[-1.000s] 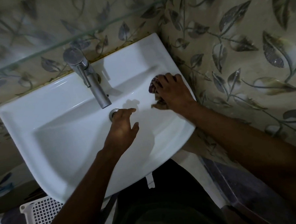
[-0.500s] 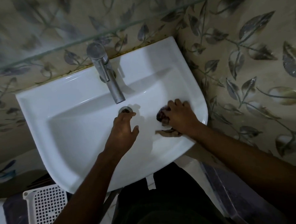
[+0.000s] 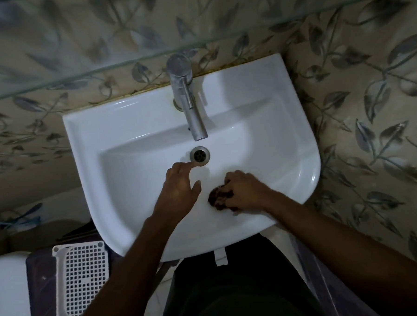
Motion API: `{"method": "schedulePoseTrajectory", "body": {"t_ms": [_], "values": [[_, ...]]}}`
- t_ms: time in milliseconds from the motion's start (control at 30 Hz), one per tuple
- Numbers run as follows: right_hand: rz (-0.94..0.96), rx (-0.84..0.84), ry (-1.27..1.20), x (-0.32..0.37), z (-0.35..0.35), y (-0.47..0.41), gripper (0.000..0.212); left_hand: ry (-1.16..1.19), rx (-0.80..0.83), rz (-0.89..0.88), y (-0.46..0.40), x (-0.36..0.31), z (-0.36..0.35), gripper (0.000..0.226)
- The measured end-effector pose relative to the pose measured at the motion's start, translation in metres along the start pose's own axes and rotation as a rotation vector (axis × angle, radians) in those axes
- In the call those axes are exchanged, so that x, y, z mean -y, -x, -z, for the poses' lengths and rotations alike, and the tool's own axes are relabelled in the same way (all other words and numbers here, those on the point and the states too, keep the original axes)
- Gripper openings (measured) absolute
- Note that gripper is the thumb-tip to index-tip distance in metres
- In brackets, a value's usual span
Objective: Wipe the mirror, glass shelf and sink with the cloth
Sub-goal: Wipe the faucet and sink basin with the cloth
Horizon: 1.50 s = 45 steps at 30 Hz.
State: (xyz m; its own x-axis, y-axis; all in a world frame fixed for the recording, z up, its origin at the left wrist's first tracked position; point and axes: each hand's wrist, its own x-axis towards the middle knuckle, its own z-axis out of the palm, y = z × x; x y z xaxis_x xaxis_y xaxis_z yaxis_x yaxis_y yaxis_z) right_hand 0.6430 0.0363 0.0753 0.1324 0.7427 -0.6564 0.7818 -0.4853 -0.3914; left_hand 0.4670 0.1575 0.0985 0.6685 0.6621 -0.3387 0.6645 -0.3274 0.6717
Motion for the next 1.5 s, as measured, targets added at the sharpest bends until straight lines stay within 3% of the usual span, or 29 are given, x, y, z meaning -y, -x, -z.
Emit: {"method": "schedulePoseTrajectory", "body": {"t_ms": [167,400,533,633,733,833,933,1000,1200,1400,1500], "values": [[-0.124,-0.093,0.208,-0.014,0.004,0.009,0.046,0.007,-0.034,0.011,0.0,0.009,0.011,0.048],[-0.081,-0.013,-0.079,0.046,-0.025,0.017,0.065,-0.055,0.017,0.022,0.01,0.023,0.023,0.049],[-0.192,-0.061,-0.112,0.025,-0.005,0.019,0.032,-0.079,0.07,0.028,0.024,0.033,0.028,0.048],[-0.295,-0.11,-0.142,0.014,0.002,0.032,0.03,-0.102,0.074,0.017,0.035,0.038,0.029,0.048],[-0.22,-0.117,-0.119,0.038,-0.014,0.04,0.021,-0.12,0.078,0.009,0.045,0.038,0.029,0.047],[-0.091,-0.094,-0.158,0.076,-0.037,0.034,0.044,-0.129,0.079,-0.005,0.055,0.04,0.029,0.046],[-0.035,-0.017,-0.181,0.09,-0.043,0.026,0.038,-0.142,0.073,-0.012,0.063,0.043,0.03,0.044],[-0.093,-0.005,-0.174,0.076,-0.033,0.026,0.046,-0.15,0.069,-0.014,0.068,0.046,0.03,0.043],[-0.279,-0.138,0.03,0.028,-0.013,0.043,0.033,-0.146,0.089,-0.047,0.075,0.046,0.028,0.042],[-0.048,-0.198,-0.028,0.109,-0.054,0.042,0.034,-0.119,0.098,-0.079,0.069,0.038,0.025,0.04],[-0.03,-0.251,-0.016,0.115,-0.062,0.046,0.031,-0.123,0.1,-0.102,0.062,0.037,0.025,0.037]]}}
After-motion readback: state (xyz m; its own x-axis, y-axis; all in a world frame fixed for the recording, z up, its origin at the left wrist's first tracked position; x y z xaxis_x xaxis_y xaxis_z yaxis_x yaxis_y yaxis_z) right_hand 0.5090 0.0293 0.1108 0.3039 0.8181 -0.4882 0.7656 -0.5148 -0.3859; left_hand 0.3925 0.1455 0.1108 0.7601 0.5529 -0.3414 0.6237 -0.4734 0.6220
